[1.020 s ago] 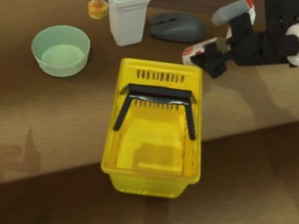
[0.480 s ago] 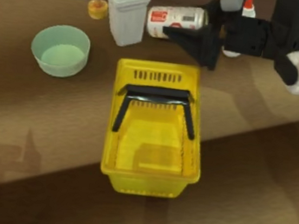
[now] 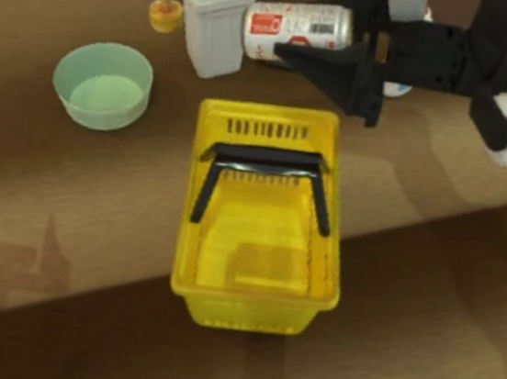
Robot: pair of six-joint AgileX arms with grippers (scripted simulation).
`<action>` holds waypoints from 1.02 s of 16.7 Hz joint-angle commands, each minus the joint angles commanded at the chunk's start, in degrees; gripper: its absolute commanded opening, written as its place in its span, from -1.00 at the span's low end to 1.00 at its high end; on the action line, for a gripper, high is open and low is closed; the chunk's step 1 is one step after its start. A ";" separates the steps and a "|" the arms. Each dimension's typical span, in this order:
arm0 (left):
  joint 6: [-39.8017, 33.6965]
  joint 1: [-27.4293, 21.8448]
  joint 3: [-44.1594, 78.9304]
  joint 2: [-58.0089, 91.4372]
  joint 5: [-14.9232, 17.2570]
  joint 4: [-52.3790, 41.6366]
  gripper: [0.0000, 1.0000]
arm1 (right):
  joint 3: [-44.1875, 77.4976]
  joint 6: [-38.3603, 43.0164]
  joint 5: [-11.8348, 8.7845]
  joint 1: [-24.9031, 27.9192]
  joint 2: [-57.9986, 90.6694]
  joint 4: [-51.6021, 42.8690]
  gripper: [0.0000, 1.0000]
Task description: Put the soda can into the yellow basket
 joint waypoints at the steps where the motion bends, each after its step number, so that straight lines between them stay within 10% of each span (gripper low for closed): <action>1: 0.00 0.00 0.00 0.00 0.00 0.00 1.00 | 0.00 0.00 0.00 0.00 0.00 0.00 -1.00; 17: 0.00 0.00 0.00 0.00 0.00 0.00 1.00 | -3.34 -0.29 0.23 0.25 14.75 17.65 -0.85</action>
